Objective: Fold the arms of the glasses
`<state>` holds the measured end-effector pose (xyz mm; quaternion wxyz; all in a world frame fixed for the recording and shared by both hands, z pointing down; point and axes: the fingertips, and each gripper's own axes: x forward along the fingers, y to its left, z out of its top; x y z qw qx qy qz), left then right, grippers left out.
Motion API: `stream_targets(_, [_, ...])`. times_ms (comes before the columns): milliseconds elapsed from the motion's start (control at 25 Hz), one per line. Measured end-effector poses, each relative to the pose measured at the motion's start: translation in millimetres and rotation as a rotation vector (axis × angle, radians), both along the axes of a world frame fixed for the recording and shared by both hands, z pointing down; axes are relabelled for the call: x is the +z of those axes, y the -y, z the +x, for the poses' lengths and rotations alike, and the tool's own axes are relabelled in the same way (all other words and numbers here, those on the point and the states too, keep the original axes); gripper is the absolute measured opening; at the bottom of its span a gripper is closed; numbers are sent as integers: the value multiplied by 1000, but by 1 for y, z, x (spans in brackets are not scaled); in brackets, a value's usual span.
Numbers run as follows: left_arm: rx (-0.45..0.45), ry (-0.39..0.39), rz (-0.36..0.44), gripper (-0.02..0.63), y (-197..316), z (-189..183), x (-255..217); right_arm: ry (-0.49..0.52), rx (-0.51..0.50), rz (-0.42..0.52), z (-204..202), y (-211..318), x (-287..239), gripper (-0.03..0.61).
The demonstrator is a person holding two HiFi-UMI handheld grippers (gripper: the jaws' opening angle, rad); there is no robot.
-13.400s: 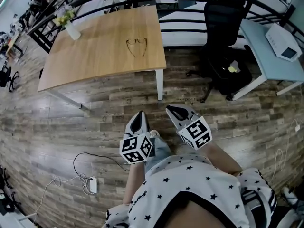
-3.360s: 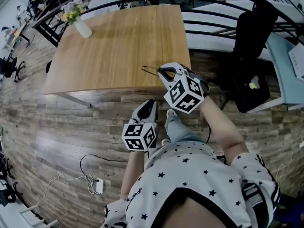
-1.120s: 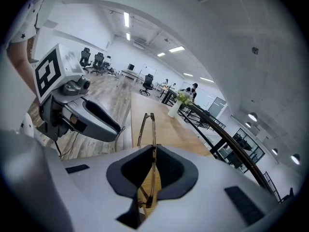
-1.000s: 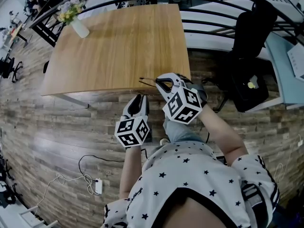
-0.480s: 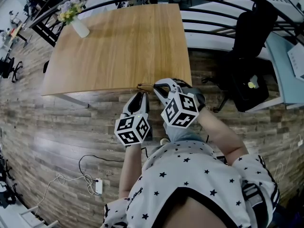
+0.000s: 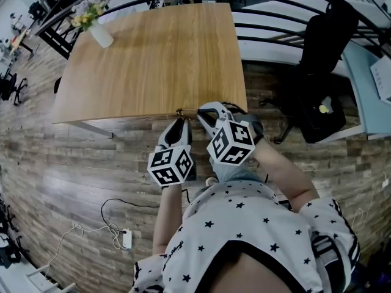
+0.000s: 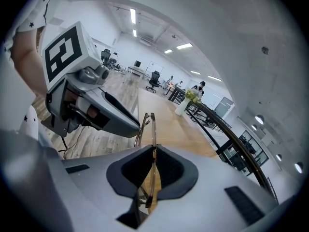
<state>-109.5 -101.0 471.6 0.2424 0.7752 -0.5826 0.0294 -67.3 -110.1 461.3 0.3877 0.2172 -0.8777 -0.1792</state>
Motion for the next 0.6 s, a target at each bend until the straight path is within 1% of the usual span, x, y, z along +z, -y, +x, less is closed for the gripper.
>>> stream_targets(360, [-12, -11, -22, 69, 24, -14, 11, -7, 35, -31, 0, 35, 18, 20])
stream_targets(600, [-28, -36, -36, 40, 55, -20, 20, -41, 58, -46, 9, 79, 41, 20])
